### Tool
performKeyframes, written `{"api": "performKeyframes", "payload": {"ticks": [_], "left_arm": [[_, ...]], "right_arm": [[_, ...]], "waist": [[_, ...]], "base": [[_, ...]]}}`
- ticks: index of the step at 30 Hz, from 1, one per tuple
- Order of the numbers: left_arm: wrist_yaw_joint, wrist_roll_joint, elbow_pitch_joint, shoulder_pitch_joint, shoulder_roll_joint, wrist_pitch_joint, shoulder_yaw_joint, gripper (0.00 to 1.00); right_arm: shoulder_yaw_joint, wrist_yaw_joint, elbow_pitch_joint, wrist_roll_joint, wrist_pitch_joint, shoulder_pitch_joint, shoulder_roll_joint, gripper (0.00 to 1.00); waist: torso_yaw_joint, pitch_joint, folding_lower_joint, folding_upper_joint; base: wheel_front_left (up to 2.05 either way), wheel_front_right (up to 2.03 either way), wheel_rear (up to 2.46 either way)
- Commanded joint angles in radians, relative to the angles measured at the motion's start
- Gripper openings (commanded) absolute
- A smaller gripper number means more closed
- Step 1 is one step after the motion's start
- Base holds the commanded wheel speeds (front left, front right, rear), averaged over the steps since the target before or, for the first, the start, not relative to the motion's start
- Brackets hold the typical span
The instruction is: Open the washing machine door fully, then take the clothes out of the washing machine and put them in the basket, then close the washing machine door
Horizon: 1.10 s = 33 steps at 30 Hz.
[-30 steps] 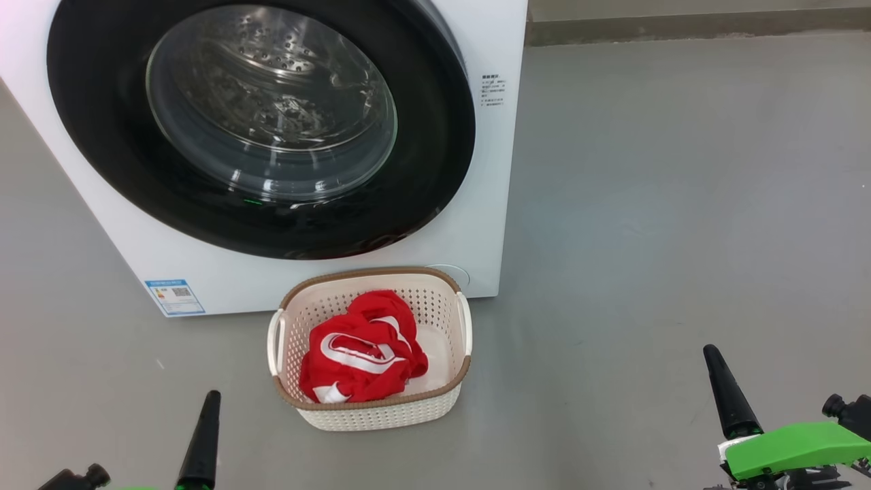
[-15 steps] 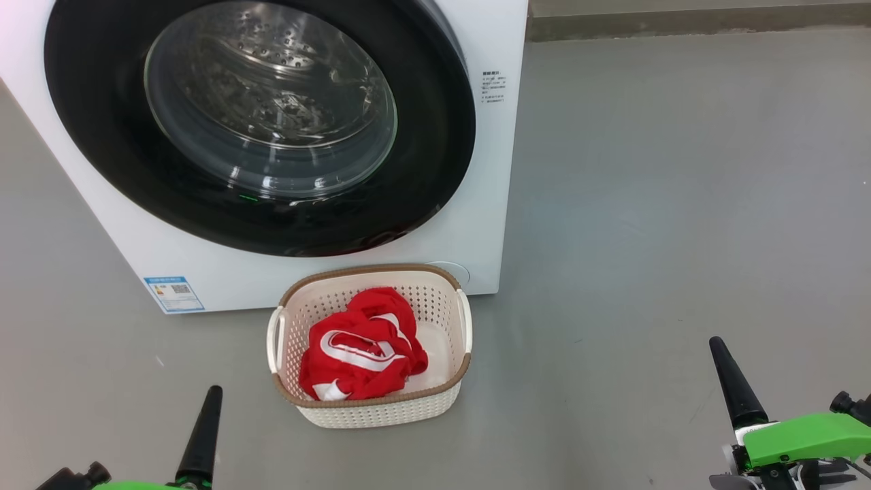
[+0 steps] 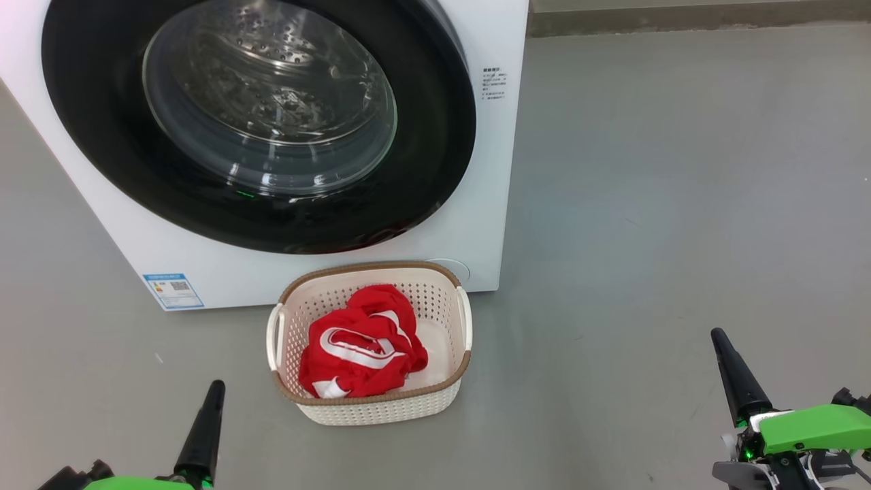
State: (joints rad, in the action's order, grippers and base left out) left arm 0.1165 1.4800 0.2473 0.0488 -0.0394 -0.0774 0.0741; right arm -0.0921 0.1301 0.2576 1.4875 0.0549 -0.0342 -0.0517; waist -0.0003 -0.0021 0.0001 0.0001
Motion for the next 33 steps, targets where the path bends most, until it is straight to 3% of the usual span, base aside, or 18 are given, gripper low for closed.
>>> {"api": "performKeyframes", "payload": {"ticks": [1,10,33], "left_arm": [[0.012,0.035,-0.014,0.046,-0.011,-0.010,0.035,0.00],[0.014,0.127,-0.002,0.059,-0.011,-0.036,0.040,0.00],[0.014,0.128,-0.002,0.059,-0.011,-0.036,0.040,0.00]], "right_arm": [[0.010,0.001,-0.022,0.037,0.012,-0.057,-0.014,0.00],[0.002,0.001,-0.014,0.139,0.039,-0.071,-0.015,0.00],[-0.004,0.001,-0.014,0.135,0.044,-0.072,-0.011,0.00]], "waist": [[0.000,0.001,0.0000,-0.0001],[0.000,0.005,0.0000,-0.0001],[0.000,0.005,0.0000,-0.0001]], "base": [[0.00,0.00,0.00],[0.00,0.00,0.00],[0.00,0.00,0.00]]}}
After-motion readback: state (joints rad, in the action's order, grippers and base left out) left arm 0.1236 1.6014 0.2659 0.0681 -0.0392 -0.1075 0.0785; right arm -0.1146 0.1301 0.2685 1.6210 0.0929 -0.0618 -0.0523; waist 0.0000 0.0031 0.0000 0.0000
